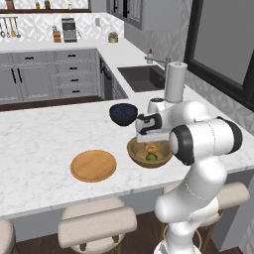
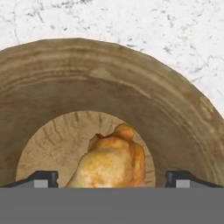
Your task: Pick the chicken drumstick and lime from their plates and place them in the bowl. Then put the bowl in the fridge.
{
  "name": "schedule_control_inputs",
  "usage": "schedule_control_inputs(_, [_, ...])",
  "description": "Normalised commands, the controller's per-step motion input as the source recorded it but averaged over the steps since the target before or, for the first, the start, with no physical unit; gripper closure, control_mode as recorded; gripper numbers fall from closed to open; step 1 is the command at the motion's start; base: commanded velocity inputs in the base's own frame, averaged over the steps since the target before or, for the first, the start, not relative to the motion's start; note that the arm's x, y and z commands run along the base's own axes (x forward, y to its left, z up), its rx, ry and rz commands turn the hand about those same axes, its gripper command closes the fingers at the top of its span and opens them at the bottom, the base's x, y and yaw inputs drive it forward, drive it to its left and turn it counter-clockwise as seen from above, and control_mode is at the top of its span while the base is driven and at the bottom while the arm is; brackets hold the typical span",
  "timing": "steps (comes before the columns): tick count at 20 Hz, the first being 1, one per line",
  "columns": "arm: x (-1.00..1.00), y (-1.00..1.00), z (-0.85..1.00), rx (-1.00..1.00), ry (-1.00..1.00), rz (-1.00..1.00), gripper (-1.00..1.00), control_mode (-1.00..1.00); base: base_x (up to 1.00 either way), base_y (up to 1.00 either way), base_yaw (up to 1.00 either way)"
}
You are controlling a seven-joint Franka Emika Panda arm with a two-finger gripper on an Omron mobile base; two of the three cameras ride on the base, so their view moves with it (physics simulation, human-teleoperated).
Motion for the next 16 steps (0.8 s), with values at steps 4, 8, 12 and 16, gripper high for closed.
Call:
schedule_control_inputs(4, [-0.13,0.03,0.44,-0.07,-0.01,0.06,-1.00,-1.00,0.00,0.00,0.00])
schedule_control_inputs(8, [-0.30,0.30,0.78,-0.02,-0.04,0.15,-1.00,-1.00,0.00,0.00,0.00])
schedule_control_inputs(12, [-0.17,0.76,0.67,-0.08,0.00,0.19,-1.00,-1.00,0.00,0.00,0.00])
schedule_control_inputs(16, [-0.25,0.83,0.08,-0.15,0.00,0.35,-1.00,-1.00,0.00,0.00,0.00])
